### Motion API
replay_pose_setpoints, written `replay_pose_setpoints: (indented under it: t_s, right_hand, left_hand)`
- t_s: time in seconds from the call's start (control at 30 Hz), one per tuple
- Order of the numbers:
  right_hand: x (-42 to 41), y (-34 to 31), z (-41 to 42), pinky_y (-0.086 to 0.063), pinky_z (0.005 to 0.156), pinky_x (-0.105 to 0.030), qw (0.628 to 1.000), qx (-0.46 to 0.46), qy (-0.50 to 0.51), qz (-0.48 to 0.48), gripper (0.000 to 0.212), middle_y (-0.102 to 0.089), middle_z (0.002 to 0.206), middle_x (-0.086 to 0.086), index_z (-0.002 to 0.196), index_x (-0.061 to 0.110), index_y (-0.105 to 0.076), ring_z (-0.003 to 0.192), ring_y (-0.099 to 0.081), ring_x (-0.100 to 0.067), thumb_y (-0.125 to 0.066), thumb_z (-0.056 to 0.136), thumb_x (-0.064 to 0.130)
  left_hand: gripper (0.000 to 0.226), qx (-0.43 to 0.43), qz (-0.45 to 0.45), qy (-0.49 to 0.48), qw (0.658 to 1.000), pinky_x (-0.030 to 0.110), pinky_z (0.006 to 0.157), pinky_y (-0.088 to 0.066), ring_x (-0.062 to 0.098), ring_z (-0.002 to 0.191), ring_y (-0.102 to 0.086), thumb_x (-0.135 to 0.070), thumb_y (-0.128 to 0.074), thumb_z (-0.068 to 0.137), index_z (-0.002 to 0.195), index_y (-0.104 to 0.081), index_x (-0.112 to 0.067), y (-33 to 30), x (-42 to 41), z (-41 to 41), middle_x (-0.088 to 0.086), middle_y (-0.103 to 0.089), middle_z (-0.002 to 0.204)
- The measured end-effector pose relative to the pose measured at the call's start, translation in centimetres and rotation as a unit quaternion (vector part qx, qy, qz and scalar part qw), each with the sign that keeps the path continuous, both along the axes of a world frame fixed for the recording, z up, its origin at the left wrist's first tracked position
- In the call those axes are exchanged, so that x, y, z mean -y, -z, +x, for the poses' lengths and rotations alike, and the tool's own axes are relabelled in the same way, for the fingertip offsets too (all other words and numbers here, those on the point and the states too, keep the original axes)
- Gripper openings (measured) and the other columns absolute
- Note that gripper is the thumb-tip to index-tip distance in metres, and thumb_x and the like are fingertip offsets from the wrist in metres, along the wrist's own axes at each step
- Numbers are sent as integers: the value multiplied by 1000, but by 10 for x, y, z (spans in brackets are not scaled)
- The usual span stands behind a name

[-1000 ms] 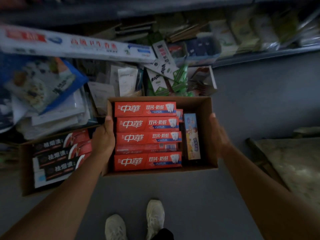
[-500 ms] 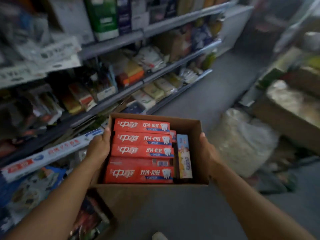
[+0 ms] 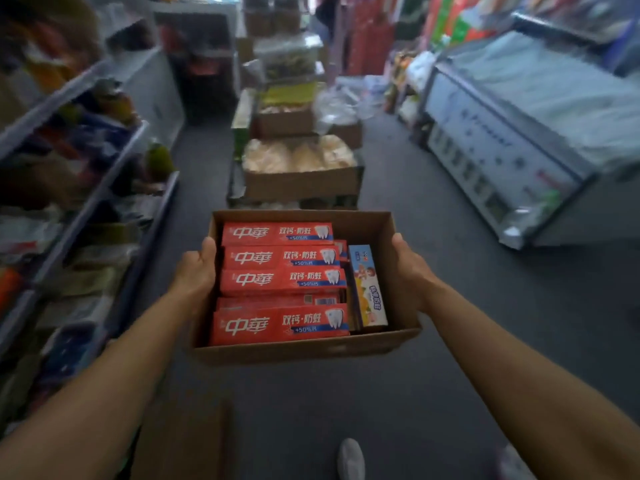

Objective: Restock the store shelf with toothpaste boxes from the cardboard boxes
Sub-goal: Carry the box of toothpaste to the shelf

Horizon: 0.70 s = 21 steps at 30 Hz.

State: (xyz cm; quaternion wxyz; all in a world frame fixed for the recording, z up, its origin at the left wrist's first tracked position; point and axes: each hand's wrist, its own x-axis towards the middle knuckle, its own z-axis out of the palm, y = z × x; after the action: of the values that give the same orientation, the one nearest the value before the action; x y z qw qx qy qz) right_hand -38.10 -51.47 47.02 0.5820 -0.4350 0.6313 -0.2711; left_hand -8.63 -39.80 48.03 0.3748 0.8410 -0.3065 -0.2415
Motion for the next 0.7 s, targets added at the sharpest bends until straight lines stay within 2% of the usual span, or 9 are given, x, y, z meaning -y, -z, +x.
replay_pose_setpoints:
  t_s: [0.1, 0.17, 0.23, 0.37, 0.43, 0.53, 0.6, 0.7]
  right_hand:
    - [14, -6, -86, -53, 83, -40, 996, -13, 90, -4, 62, -69, 103, -11, 113, 10, -64, 93, -66, -27, -35, 95, 61]
    - [26, -8, -145, -52, 89, -44, 990, -15, 141, -3, 64, -69, 105, -12, 114, 9, -64, 95, -66, -28, -37, 94, 62]
    - [40, -8, -201, -52, 92, -47, 981, -11, 193, -8, 65, -69, 106, -12, 111, 9, -66, 96, -66, -29, -37, 92, 63]
    - [71, -6, -308, -54, 88, -46, 962, -3, 274, 6, 62, -73, 97, -10, 102, 14, -71, 91, -69, -27, -38, 89, 65]
    - [85, -5, -360, -54, 88, -48, 949, -3, 314, 13, 66, -74, 96, -9, 102, 15, -71, 90, -70, -28, -39, 85, 69]
    - [100, -7, -431, -54, 88, -47, 924, 1, 383, 15, 64, -74, 95, -11, 101, 15, -71, 90, -71, -28, -35, 90, 66]
    - [110, -14, -471, -54, 81, -41, 911, 1, 413, 15, 59, -73, 91, -11, 96, 15, -70, 87, -69, -26, -32, 96, 60]
    - [129, -16, -537, -47, 63, -32, 884, 13, 467, -2, 49, -67, 85, -9, 91, 15, -64, 80, -64, -22, -31, 100, 51]
  left_hand:
    - [59, -11, -6, 90, 996, 34, 83, -35, 36, 108, -54, -43, -23, 103, 113, -58, 3, -11, 62, -77, 17, -53, 105]
    - [54, -47, 1, 150, 988, 35, 86, -40, 31, 100, -56, -46, -25, 102, 99, -57, -3, -7, 108, -128, 15, -57, 99]
    - [56, -87, 5, 194, 977, 41, 86, -47, 34, 92, -61, -49, -28, 101, 89, -59, -3, -3, 157, -181, 16, -63, 91]
    - [58, -113, 30, 267, 956, 39, 76, -51, 30, 79, -62, -50, -30, 100, 90, -60, -1, 0, 240, -296, 17, -66, 88]
    - [59, -144, 45, 299, 942, 47, 81, -54, 32, 80, -67, -56, -31, 97, 92, -61, -5, 4, 279, -351, 17, -68, 88]
    - [61, -130, 70, 355, 923, 54, 86, -53, 35, 84, -68, -60, -29, 94, 93, -61, -8, 4, 341, -432, 18, -70, 91]
    - [64, -100, 70, 406, 906, 53, 88, -52, 35, 85, -67, -59, -28, 95, 92, -63, -5, 2, 378, -488, 18, -69, 90]
    - [71, -72, 54, 466, 880, 53, 91, -50, 36, 91, -65, -63, -28, 93, 97, -64, -2, 4, 437, -573, 18, -68, 96]
